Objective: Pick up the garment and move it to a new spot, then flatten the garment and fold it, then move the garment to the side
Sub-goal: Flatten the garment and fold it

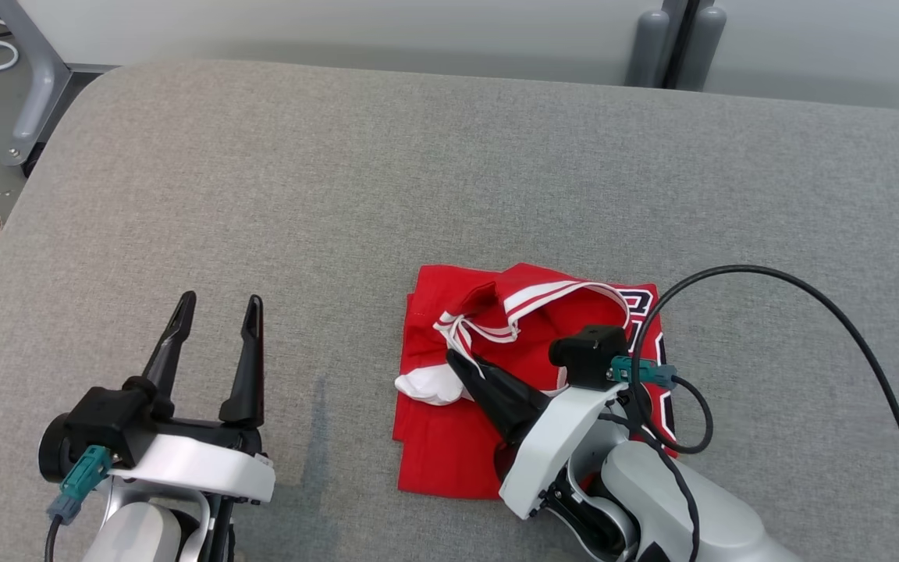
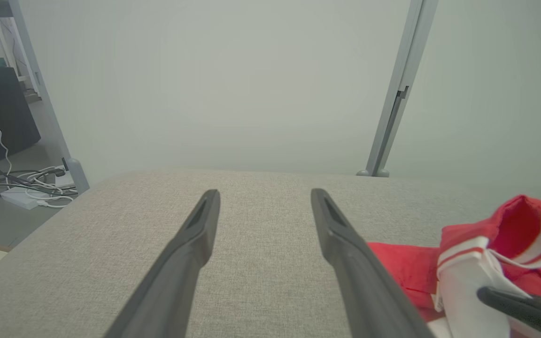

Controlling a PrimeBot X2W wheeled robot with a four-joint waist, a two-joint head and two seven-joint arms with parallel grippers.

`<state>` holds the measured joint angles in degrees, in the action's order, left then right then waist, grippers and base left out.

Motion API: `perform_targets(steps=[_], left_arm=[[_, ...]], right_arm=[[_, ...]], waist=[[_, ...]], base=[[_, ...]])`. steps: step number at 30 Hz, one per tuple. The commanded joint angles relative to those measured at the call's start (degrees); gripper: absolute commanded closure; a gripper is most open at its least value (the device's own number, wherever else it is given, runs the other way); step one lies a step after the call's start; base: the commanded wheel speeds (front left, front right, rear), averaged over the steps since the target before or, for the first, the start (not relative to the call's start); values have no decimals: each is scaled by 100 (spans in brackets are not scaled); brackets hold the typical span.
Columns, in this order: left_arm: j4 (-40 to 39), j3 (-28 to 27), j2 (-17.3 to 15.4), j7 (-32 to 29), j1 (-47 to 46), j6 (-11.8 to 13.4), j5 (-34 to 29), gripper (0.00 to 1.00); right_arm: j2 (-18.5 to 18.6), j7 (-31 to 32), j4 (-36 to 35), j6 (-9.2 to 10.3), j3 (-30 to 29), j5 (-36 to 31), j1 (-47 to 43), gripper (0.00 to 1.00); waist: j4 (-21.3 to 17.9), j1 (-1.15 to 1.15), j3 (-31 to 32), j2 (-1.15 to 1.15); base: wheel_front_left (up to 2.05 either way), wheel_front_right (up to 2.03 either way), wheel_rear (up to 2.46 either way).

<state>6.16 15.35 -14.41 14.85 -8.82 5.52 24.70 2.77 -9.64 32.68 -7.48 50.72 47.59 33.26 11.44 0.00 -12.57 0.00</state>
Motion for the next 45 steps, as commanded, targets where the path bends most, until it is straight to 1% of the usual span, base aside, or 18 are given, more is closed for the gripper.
perform_targets(steps=[1, 2, 3, 4, 8, 13, 17, 20, 24, 25, 32, 38, 42, 45], left_arm=[[26, -9, -4, 19, -127, -43, -40, 0], [43, -10, 4, 19, -131, -46, -46, 0], [59, -14, 18, 20, -136, -46, -50, 0], [71, -19, 32, 21, -143, -62, -55, 0], [79, -72, 71, 23, -131, -88, -61, 0], [79, -136, 101, 23, -96, -131, -111, 0], [82, -176, 120, 24, -51, -146, -122, 0], [84, -231, 127, 24, 18, -139, -134, 0], [68, -295, 119, 24, 120, -123, -154, 0], [53, -330, 103, 24, 152, -108, -155, 0], [-8, -403, 27, 25, 267, -10, -238, 0], [-51, -394, -48, -4, 390, 42, -277, 0], [-100, -406, -75, -42, 462, 80, -260, 0], [-143, -415, -111, -69, 531, 111, -243, 0]], right_arm=[[29, -61, 66, -3, 69, 64, 95, 86], [28, -55, 109, -3, 141, 113, 116, 59], [28, -81, 128, -3, 204, 153, 141, 5], [27, -114, 150, -3, 270, 178, 187, 0], [26, -232, 86, -3, 507, 209, 323, 0], [25, -351, -290, -3, 777, 0, 533, 0], [34, -424, -556, -3, 737, -188, 594, 0], [32, -479, -803, -3, 477, -445, 540, 0], [39, -522, -1057, -3, -205, -906, 275, 0], [86, -528, -1184, -3, -626, -1143, 109, 0], [414, -265, -1794, -3, -2276, -1881, -762, 0], [550, 109, -2362, -3, -3728, -2393, -1649, 0], [594, 337, -2681, -3, -4457, -2645, -2155, 0], [619, 490, -2854, -3, -4856, -2793, -2464, 0]], waist=[[15, 0, 0, 0], [23, 0, 1, 0], [28, 0, 0, 0], [32, 0, -3, 0], [-1, 0, 7, 0], [-103, 0, 40, 0], [-179, 0, 78, 0], [-266, 0, 134, 0], [-373, 0, 221, 0], [-432, 0, 273, 0], [-631, 0, 384, 0], [-775, 0, 460, 0], [-868, 0, 526, 0], [-922, 0, 572, 0]], base=[[0, 0, 0], [0, 0, 0], [0, 0, 0], [0, 0, 0], [0, 0, 0], [0, 0, 0], [0, 0, 0], [0, 0, 0], [0, 0, 0], [0, 0, 0], [0, 0, 0], [0, 0, 0], [0, 0, 0], [0, 0, 0]])
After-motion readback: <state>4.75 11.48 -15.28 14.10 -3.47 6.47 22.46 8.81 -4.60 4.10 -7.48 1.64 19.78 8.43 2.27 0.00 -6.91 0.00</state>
